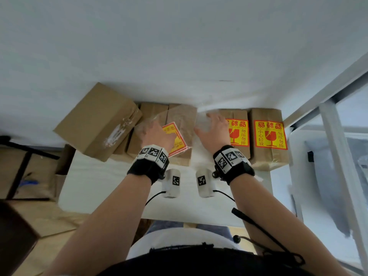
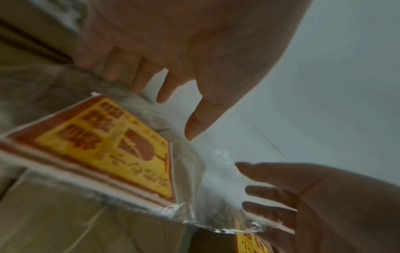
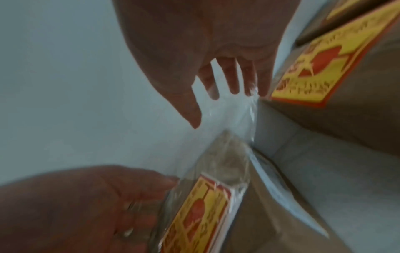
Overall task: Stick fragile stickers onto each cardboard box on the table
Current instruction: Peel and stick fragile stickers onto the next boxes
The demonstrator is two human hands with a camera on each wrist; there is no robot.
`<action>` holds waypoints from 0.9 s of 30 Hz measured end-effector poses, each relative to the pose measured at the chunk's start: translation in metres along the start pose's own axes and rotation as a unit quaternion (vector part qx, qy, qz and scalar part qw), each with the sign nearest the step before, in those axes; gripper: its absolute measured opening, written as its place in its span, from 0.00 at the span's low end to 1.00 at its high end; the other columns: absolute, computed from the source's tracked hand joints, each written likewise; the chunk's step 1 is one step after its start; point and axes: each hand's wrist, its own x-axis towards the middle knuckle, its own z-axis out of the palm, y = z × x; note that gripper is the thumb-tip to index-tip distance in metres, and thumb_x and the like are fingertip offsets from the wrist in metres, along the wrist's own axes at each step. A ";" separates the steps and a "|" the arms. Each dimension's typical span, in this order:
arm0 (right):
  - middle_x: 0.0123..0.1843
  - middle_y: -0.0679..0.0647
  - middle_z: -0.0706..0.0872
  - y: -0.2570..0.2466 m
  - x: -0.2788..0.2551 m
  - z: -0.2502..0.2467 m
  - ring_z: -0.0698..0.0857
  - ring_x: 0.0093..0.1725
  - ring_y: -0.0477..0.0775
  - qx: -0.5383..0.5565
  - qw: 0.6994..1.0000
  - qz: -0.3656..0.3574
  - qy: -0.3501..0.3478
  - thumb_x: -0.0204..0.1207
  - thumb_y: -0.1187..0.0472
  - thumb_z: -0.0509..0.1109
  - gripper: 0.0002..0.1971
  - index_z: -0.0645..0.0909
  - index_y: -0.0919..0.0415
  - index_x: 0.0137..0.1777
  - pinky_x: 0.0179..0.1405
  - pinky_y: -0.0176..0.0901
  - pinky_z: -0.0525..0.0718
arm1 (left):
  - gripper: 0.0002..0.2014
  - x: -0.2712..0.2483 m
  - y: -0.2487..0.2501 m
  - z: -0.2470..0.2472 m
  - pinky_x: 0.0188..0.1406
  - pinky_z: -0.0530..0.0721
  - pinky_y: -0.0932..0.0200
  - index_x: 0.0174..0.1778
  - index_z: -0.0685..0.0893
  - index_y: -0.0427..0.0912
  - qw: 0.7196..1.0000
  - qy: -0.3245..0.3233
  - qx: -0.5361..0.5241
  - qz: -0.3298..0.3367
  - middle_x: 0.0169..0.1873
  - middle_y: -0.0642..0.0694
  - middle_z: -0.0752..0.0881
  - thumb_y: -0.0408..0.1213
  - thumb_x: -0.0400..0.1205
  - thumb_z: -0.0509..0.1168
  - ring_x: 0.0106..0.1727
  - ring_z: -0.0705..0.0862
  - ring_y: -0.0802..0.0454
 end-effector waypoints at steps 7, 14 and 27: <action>0.49 0.50 0.91 -0.006 0.010 0.020 0.89 0.47 0.47 0.096 0.990 0.036 -0.099 0.74 0.52 0.77 0.15 0.86 0.60 0.56 0.51 0.41 0.86 | 0.39 0.008 -0.011 0.006 0.74 0.69 0.38 0.84 0.57 0.48 1.000 -0.019 0.001 -0.020 0.82 0.37 0.61 0.48 0.78 0.66 0.81 0.57 0.34; 0.42 0.62 0.91 -0.018 0.004 -0.001 0.88 0.36 0.57 0.217 0.973 0.067 -0.049 0.78 0.59 0.70 0.09 0.89 0.65 0.45 0.37 0.49 0.87 | 0.39 0.005 0.006 0.009 0.81 0.61 0.36 0.85 0.57 0.45 0.998 -0.012 -0.047 0.044 0.84 0.40 0.59 0.56 0.81 0.63 0.83 0.56 0.36; 0.42 0.49 0.91 0.042 -0.022 -0.110 0.89 0.36 0.51 0.396 0.899 0.105 0.156 0.78 0.59 0.67 0.08 0.84 0.62 0.43 0.38 0.47 0.83 | 0.21 -0.027 0.101 0.051 0.59 0.78 0.57 0.66 0.77 0.33 0.958 -0.096 -0.263 0.058 0.58 0.45 0.83 0.40 0.82 0.70 0.61 0.83 0.48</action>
